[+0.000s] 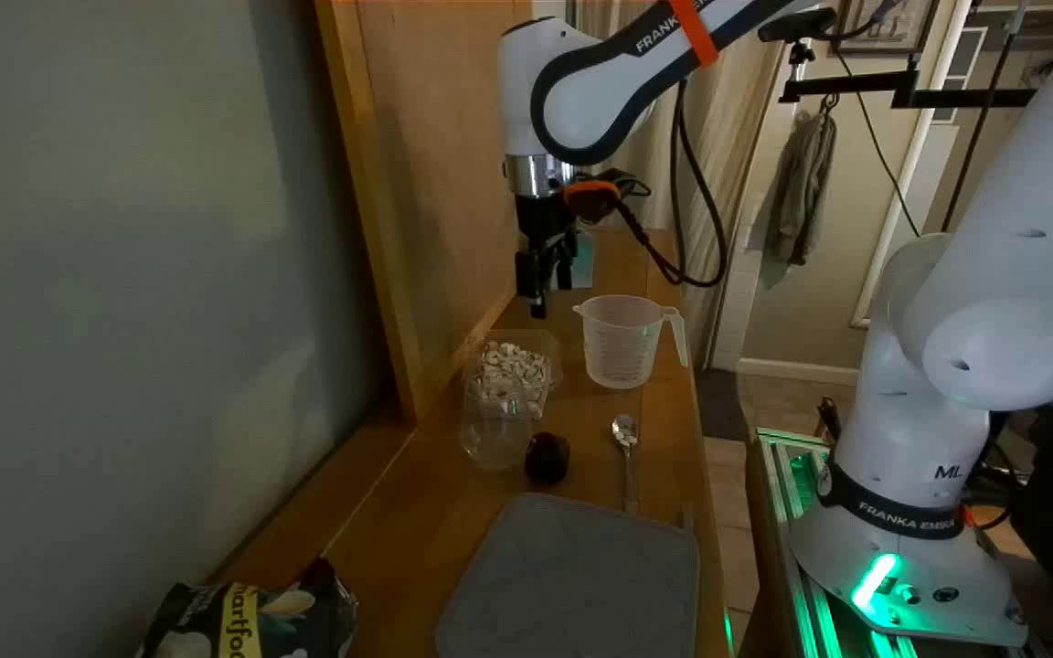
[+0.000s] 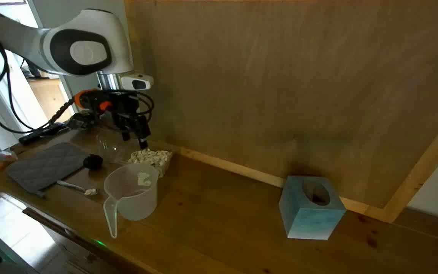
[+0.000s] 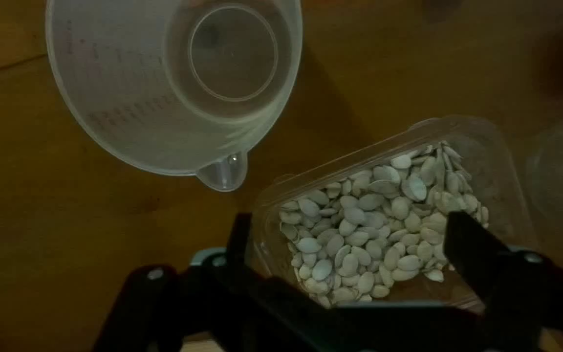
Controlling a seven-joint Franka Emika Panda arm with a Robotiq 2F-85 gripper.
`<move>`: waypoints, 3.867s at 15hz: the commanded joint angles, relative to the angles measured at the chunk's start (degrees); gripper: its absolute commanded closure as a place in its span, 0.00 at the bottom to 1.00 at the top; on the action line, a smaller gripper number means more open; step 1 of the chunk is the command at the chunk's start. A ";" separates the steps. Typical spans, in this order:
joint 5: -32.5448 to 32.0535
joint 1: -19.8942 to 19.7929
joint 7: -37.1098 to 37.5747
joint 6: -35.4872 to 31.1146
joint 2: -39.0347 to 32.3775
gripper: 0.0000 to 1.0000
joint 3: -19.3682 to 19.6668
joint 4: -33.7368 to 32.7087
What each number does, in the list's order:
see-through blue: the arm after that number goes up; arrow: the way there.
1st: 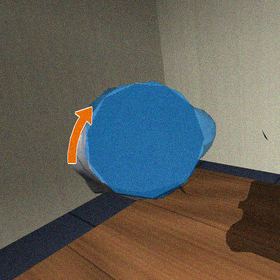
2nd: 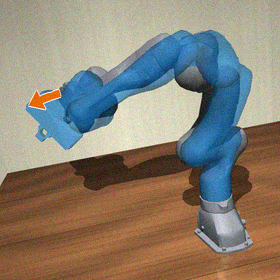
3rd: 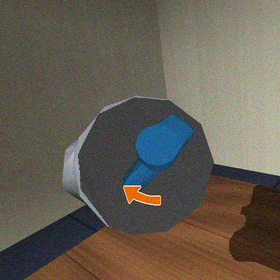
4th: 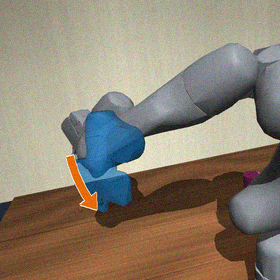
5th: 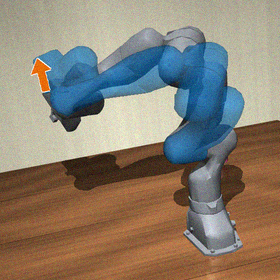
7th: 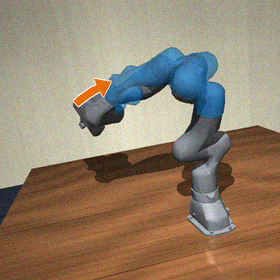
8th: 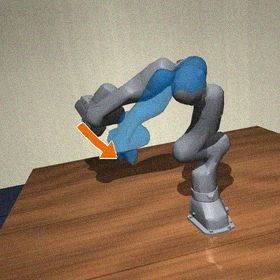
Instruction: Pour the contents of the clear jug into the glass cup
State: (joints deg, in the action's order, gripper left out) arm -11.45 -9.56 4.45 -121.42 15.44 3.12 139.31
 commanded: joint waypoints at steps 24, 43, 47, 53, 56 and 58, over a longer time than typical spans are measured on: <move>-3.22 -5.22 -25.41 17.08 -11.12 0.00 15.08 -16.28; -3.29 -5.53 -28.21 16.77 -13.06 0.00 14.65 -10.60; -3.18 -5.45 -28.32 15.42 -13.05 0.27 14.52 -9.86; -2.96 -5.34 -28.46 13.77 -13.04 0.70 14.28 -9.31; -3.26 -5.29 -28.35 13.34 -13.25 0.91 14.17 -9.09; -2.94 -5.29 -28.48 13.01 -13.38 1.00 14.11 -8.86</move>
State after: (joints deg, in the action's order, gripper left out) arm -14.32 -14.40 -23.13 -106.89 2.31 17.74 129.59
